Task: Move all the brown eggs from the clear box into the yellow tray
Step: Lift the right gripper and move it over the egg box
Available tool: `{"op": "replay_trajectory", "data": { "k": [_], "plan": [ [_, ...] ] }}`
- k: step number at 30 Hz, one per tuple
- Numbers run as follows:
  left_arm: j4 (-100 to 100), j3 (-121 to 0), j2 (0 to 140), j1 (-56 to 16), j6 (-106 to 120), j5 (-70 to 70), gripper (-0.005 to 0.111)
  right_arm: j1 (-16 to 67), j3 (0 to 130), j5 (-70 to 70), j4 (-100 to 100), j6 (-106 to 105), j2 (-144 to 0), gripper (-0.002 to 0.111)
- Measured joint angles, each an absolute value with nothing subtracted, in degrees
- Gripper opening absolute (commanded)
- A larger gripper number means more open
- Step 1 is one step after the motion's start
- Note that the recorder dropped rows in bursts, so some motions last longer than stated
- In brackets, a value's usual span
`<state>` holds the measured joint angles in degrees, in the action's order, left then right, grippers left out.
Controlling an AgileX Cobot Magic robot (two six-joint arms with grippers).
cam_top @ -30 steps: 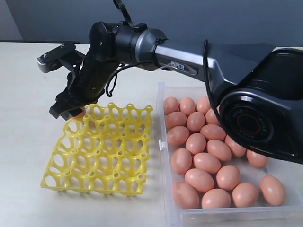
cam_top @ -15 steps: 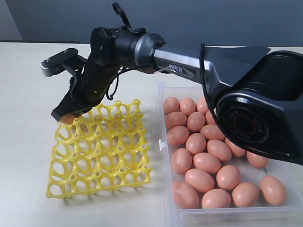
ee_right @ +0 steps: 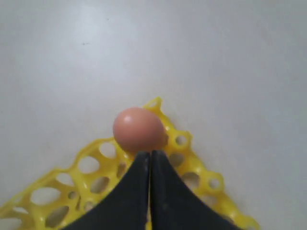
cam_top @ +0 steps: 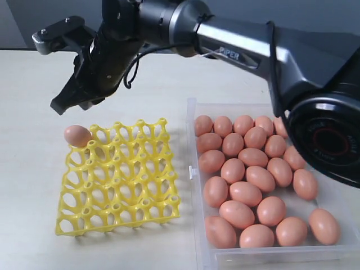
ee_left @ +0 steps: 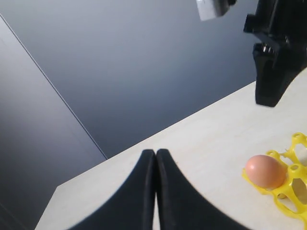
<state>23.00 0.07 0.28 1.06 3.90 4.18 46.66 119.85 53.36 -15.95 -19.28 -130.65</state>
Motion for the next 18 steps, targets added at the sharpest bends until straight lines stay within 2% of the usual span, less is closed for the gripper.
{"op": "replay_trajectory", "data": {
  "k": [6,12,18],
  "plan": [
    [23.0,0.1,0.3,1.1,3.9,4.2,0.000,45.8,119.9,67.7,6.6,-1.8,-125.8,0.002],
    [23.0,0.1,0.3,1.1,3.9,4.2,0.000,40.0,114.3,69.4,5.9,0.0,-118.3,0.002],
    [23.0,0.1,0.3,1.1,3.9,4.2,0.000,35.7,103.0,69.5,5.9,-1.0,-108.6,0.002]
  ]
}}
